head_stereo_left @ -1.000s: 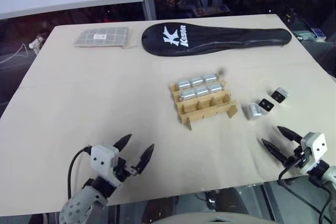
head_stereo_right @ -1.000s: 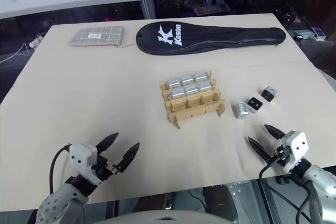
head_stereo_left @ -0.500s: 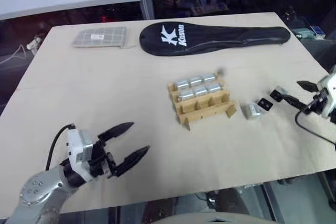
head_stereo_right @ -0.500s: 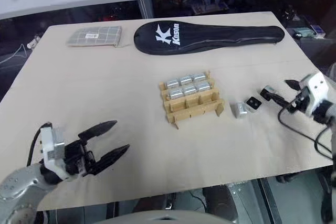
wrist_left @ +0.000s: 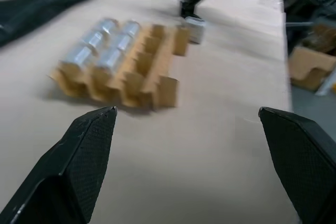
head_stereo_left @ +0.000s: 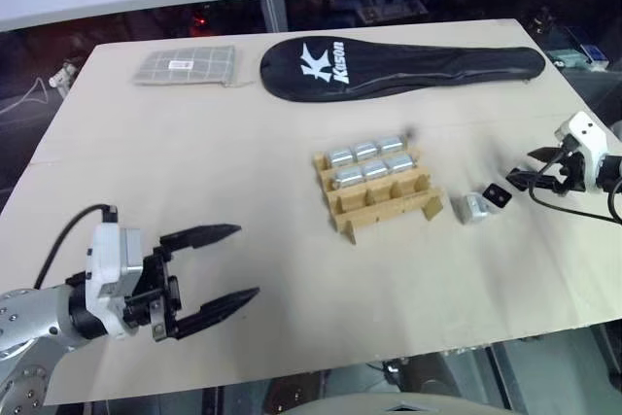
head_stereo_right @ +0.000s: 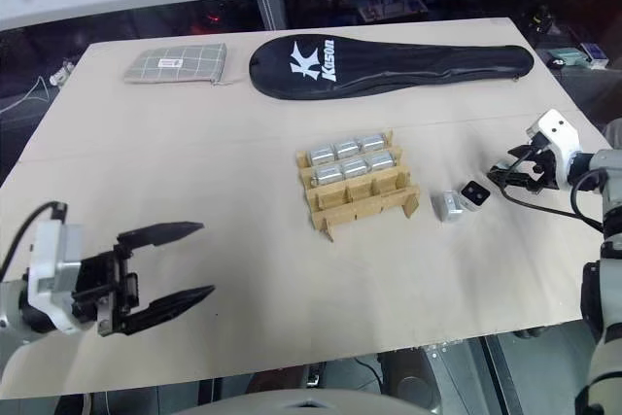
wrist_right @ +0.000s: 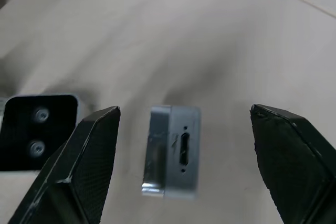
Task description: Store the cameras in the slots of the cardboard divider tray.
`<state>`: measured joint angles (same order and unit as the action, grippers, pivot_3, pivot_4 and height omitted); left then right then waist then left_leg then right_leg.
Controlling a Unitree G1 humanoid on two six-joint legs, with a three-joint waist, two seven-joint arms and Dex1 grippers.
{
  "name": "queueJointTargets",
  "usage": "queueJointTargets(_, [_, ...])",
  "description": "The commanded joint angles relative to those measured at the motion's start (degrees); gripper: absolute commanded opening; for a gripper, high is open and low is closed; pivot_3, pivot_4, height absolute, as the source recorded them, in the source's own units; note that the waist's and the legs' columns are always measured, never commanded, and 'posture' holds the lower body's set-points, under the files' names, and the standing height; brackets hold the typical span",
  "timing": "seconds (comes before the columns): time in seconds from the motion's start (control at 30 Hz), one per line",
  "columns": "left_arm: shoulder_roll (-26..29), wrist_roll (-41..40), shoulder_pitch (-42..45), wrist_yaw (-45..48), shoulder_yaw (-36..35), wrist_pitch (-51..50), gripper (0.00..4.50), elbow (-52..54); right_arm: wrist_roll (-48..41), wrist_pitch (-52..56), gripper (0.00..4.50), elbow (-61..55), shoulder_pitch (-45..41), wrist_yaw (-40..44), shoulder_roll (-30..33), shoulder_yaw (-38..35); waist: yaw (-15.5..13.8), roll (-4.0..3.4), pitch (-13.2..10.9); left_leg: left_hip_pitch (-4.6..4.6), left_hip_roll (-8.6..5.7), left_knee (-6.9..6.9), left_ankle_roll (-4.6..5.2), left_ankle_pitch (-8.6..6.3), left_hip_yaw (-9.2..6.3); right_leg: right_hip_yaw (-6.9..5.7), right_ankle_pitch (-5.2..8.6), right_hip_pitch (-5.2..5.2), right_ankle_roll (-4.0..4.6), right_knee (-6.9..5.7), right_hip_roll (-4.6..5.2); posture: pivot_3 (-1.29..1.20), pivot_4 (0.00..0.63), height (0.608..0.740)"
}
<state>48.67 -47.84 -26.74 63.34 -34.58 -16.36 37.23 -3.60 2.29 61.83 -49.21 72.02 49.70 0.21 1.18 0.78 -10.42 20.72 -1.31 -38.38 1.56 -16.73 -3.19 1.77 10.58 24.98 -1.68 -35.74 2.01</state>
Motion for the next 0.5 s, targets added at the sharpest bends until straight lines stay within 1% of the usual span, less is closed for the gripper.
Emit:
queueJointTargets(0.03, [0.8,0.37,0.67,-0.02,-1.82,-0.19,4.5,2.33,-0.22,0.55,3.92,-0.85,-0.6,1.29,1.77,-1.19,0.02,-0.01,0.0,-0.01,0.0,0.0,0.0,0.0,0.0,0.0,0.0,0.0,0.0,-0.02,-0.01,0.0,0.15,0.74])
queueJointTargets(0.33, [1.21,-0.38,3.24,0.85,-0.57,-2.01,4.5,1.68,-0.08,1.28,3.92,-1.58,0.09,1.95,1.88,-1.51,0.58,-0.01,0.0,-0.02,0.0,-0.02,0.0,0.0,0.01,0.01,-0.02,0.0,-0.03,-0.07,-0.02,0.0,0.15,0.74])
queueJointTargets(0.37, [1.25,-0.38,3.7,0.84,-0.41,-2.25,4.5,1.57,-0.13,1.32,3.41,-1.7,0.15,1.95,1.82,-1.55,0.62,-0.01,0.0,-0.02,0.0,-0.02,0.0,0.0,0.01,0.01,-0.03,0.0,-0.03,-0.07,-0.02,0.0,0.15,0.74])
queueJointTargets(0.4, [1.27,-0.33,3.99,0.96,-0.26,-2.44,4.5,1.51,-0.15,1.37,3.1,-1.82,0.24,1.96,1.78,-1.56,0.67,-0.01,0.0,-0.02,0.0,-0.02,0.0,0.0,0.0,0.01,-0.03,0.0,-0.04,-0.07,-0.02,0.0,0.15,0.74])
queueJointTargets(0.5, [1.16,-0.63,4.92,1.14,0.08,-2.98,4.5,1.28,-0.11,0.89,1.79,-2.15,0.55,1.87,1.65,-1.53,0.92,-0.01,0.0,-0.02,0.0,-0.02,0.0,0.0,0.01,0.01,-0.04,0.0,-0.06,-0.07,-0.02,0.0,0.15,0.74])
